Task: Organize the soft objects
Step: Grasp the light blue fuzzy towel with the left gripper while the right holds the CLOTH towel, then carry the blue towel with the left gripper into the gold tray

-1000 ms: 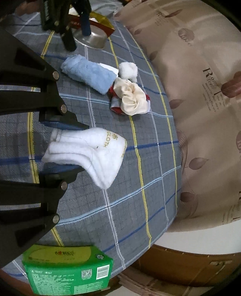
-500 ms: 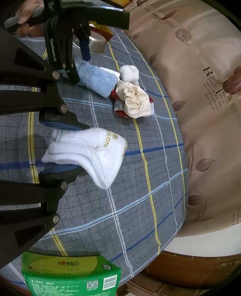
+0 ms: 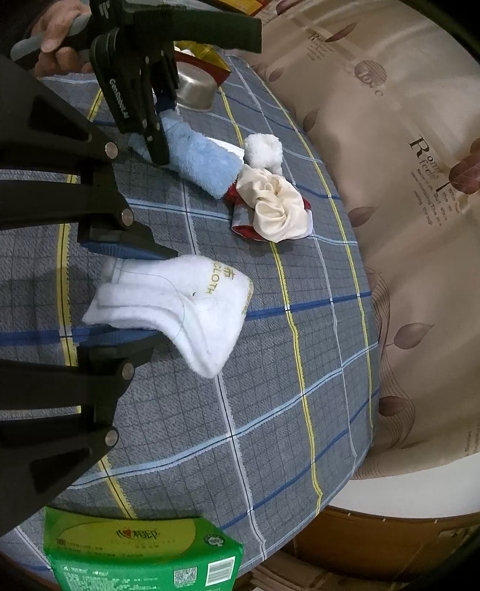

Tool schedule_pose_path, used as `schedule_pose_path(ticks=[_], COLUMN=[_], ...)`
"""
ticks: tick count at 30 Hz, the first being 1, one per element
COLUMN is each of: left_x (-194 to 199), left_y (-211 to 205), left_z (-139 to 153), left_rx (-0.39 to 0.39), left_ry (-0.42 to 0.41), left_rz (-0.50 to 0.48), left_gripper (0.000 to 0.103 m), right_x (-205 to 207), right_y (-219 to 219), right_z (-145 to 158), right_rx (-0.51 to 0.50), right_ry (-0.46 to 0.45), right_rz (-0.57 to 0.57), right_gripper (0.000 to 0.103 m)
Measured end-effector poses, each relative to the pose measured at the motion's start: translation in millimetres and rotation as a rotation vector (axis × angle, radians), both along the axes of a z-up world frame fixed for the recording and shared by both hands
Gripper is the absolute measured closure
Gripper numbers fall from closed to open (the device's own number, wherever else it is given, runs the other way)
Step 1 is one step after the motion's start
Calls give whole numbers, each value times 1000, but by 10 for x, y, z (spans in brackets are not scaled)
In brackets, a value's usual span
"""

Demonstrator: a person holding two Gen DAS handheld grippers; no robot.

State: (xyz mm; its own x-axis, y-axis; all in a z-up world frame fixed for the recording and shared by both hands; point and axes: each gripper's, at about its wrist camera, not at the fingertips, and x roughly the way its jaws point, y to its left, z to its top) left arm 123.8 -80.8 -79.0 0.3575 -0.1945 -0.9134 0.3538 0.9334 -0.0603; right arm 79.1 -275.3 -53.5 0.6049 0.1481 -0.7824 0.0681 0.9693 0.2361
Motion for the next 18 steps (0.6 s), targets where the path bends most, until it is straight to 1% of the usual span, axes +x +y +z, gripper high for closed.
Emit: schedule_pose_path(ticks=[3,8,11,18], left_x=[-25,-117,-161,-299], left_y=[26,54,75,222], left_z=[45,179,233,424], left_rx=[-15,-33,-19,-27], left_ry=[2,-16,-22,-48], left_rz=[7,6,1,-7], left_gripper=[74,75,75,75], right_x=[-3,-7,-5,6], right_y=[3,17,37,77], right_z=[0,-3,-10,-29], right_rx=[-2,-6,-12,-27], right_ry=[-1,0,3,9], right_rz=[1,3,10,21], right_gripper=[73,73,73,73])
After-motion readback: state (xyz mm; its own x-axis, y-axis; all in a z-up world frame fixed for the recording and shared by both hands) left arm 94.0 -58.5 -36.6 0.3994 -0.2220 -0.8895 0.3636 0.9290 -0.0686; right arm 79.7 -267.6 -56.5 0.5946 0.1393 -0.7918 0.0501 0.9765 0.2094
